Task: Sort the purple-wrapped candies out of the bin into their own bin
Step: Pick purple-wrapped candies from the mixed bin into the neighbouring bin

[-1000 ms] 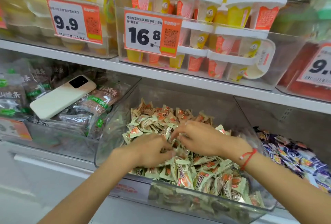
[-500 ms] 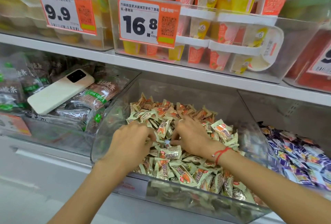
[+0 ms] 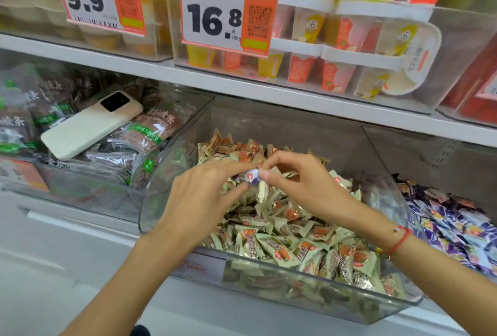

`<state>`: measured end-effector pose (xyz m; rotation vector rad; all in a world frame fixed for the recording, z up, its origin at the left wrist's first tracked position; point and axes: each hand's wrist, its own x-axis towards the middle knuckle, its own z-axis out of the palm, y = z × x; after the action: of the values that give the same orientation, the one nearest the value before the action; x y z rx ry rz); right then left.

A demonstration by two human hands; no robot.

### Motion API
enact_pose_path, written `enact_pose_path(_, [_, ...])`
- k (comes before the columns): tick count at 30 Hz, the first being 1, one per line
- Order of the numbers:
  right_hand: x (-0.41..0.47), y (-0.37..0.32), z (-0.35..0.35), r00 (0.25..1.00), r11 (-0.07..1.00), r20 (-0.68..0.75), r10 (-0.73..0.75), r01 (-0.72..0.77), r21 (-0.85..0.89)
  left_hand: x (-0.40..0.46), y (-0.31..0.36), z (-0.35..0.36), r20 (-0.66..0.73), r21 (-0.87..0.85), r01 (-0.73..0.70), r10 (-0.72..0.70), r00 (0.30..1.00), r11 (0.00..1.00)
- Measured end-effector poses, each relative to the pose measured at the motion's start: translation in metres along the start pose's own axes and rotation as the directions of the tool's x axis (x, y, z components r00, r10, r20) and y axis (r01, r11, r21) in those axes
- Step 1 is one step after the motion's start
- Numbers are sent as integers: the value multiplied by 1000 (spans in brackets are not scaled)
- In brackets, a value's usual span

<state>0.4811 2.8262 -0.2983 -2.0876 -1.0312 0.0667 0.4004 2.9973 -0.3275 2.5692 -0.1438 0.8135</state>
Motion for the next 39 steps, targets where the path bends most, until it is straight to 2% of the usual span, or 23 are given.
enact_pose_path(1, [1,-4,-2,999,999,-19,36,-37,-27,-1,0,-1,-61,27,17,-15,998,999])
enact_pose_path(2, [1,-6,-8,997,987,-15,81,-82,-135,-2,-2,-3,-127,79,28,-18,992,996])
enact_pose_path(3, [1,-6,-15,991,933,25,135,-119,-339,-3,-4,-6,-190,133,41,-15,982,990])
enact_pose_path(5, [-8,0,-31,953,694,101,285,-133,-708,-7,-8,-14,-290,199,78,-18,957,977])
enact_pose_path(6, [-13,5,-37,935,618,113,336,-128,-776,-8,-11,-19,-345,224,90,-7,939,970])
enact_pose_path(7, [-17,8,-40,929,604,133,345,-111,-789,-9,-14,-23,-390,249,98,7,921,964])
enact_pose_path(8, [-20,9,-39,940,636,160,301,-73,-769,-9,-18,-25,-412,272,101,21,911,957])
enact_pose_path(10, [-18,9,-27,954,765,278,115,94,-638,-9,-29,-26,-387,315,93,38,921,944])
enact_pose_path(12, [-14,3,-4,898,880,438,-36,236,-412,-12,-41,-24,-332,324,109,5,943,940])
enact_pose_path(13, [-11,1,10,849,899,523,-81,289,-330,-14,-45,-23,-307,297,140,-45,951,944])
enact_pose_path(16, [-4,8,45,712,832,681,-168,473,-289,-19,-48,-21,-254,169,240,-193,948,956])
enact_pose_path(18, [2,14,55,689,746,691,-220,575,-336,-20,-46,-18,-224,149,247,-211,952,958])
enact_pose_path(20, [12,15,61,672,607,678,-297,681,-409,-20,-46,-18,-217,146,252,-218,952,957])
enact_pose_path(21, [15,14,62,680,567,670,-300,691,-448,-20,-46,-18,-211,144,258,-225,951,955])
enact_pose_path(22, [18,15,63,701,558,649,-295,678,-479,-20,-46,-18,-203,139,264,-234,951,954])
enact_pose_path(25, [27,20,53,789,618,543,-289,586,-524,-21,-45,-19,-207,131,281,-251,946,951])
enact_pose_path(27, [31,28,40,828,607,489,-275,544,-580,-21,-44,-19,-212,136,285,-253,944,949])
enact_pose_path(33, [19,45,-10,946,602,322,-31,275,-750,-23,-45,-19,-218,129,292,-260,941,948])
enact_pose_path(35, [13,47,-25,933,616,343,111,206,-760,-22,-45,-18,-214,125,300,-270,939,946])
enact_pose_path(37, [8,49,-37,870,684,430,242,161,-711,-22,-45,-17,-212,132,307,-275,938,943])
enact_pose_path(39, [7,43,-43,811,780,510,285,113,-615,-21,-45,-17,-218,139,313,-280,935,939])
